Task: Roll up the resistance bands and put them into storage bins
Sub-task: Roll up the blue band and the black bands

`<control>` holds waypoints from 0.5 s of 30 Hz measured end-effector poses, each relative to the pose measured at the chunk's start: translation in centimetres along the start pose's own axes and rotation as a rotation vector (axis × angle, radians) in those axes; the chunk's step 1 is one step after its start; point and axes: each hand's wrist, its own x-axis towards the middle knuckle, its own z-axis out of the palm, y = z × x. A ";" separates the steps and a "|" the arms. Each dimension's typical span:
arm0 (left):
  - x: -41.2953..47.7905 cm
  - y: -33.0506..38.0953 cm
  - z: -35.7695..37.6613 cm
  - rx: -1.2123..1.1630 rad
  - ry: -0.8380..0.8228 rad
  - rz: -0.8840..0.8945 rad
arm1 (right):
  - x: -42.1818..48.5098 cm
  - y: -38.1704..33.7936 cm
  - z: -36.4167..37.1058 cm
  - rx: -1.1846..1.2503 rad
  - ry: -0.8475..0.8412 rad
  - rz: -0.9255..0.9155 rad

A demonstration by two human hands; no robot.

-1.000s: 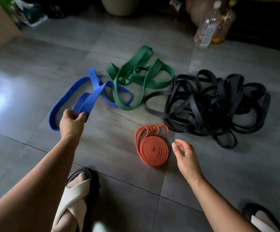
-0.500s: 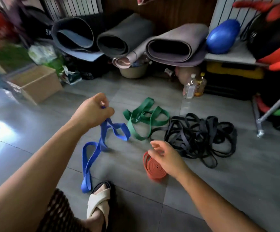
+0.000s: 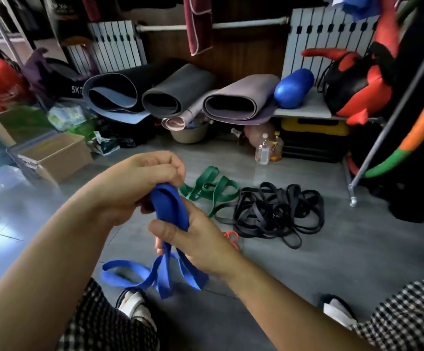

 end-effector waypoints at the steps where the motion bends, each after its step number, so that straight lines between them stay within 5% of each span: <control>1: -0.5 0.3 0.3 -0.086 -0.003 -0.011 | -0.9 -0.8 0.0 0.000 0.000 -0.006; 10: 0.2 4.9 7.2 -0.664 -0.088 -0.071 | -7.5 -8.9 -7.9 -0.205 0.279 -0.134; 15: 1.9 7.4 12.7 -0.768 -0.235 -0.123 | -11.2 -13.6 -13.9 -0.410 0.451 -0.124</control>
